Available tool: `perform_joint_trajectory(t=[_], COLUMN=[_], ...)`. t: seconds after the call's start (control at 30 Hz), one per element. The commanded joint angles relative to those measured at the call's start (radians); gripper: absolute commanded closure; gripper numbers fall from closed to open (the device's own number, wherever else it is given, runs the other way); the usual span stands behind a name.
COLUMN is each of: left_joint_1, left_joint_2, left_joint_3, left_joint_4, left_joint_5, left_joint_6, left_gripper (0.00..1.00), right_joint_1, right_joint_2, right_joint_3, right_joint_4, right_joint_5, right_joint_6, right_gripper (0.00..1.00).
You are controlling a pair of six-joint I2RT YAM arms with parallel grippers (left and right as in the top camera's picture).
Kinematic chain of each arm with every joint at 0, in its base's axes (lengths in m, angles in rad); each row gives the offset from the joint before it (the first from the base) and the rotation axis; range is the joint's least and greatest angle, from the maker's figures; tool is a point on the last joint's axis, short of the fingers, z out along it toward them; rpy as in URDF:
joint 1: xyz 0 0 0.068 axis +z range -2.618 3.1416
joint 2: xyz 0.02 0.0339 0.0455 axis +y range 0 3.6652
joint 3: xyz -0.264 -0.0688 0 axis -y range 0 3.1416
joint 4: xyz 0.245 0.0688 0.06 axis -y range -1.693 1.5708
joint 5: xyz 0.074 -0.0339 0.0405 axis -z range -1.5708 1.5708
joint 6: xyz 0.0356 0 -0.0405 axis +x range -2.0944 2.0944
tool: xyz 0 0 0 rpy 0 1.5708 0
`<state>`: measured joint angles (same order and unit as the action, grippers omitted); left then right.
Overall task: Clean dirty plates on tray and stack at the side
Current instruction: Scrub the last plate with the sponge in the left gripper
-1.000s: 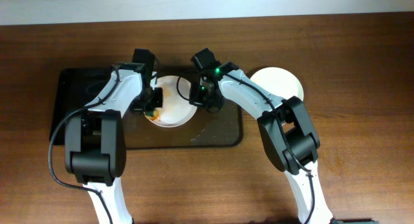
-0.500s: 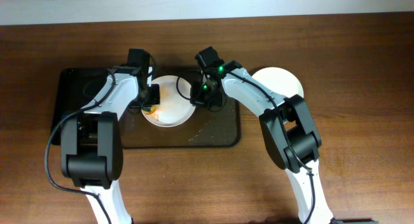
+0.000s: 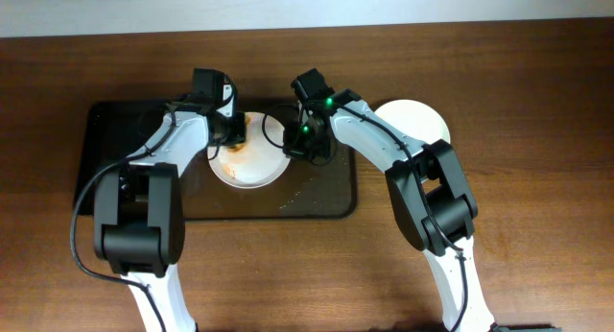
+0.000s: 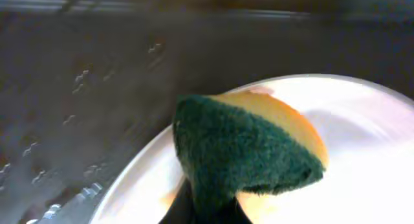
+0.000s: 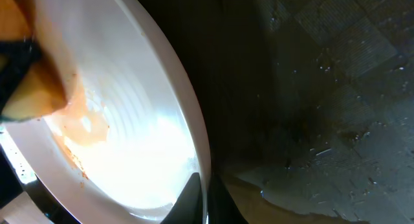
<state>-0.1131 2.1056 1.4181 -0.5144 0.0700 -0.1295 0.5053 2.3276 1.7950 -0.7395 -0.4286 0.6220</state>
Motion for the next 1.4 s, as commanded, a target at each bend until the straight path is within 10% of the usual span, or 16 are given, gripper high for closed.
perform_joint_trajectory(t=[0.0,0.2,0.47,0.6,0.83,1.03,1.37], left_joint_1=[0.011,0.011,0.011,0.011,0.011,0.011,0.011], left_joint_2=[0.088,0.088,0.088,0.088,0.088,0.088,0.088], left_joint_3=[-0.065,-0.065,-0.064,-0.065,-0.065,-0.065,-0.065], left_joint_4=[-0.154,-0.286,0.023,-0.087,-0.386,-0.228,-0.197], left_joint_5=[-0.116,0.287,-0.022,-0.206,0.122,0.205,-0.136], left_joint_6=[-0.068,0.083,0.008,-0.031,0.042,0.067,-0.137], left_gripper=[0.99,0.99,0.99,0.99,1.0,1.0,0.99], right_joint_1=[-0.003,-0.003,-0.003,-0.003,-0.003,-0.003,-0.003], right_joint_2=[0.004,0.004,0.004,0.004,0.004,0.004,0.004], right_joint_3=[-0.011,-0.011,-0.011,-0.011,-0.011,-0.011,-0.011], right_joint_4=[-0.004,-0.004,-0.003,-0.003,-0.004,-0.004,-0.004], right_joint_5=[-0.031,-0.031,-0.027,-0.027,-0.028,-0.028,-0.028], right_joint_6=[-0.024,-0.024,-0.024,-0.024,-0.024,-0.024,-0.024], right_gripper=[0.96,0.96,0.96,0.96,0.96,0.96,0.96])
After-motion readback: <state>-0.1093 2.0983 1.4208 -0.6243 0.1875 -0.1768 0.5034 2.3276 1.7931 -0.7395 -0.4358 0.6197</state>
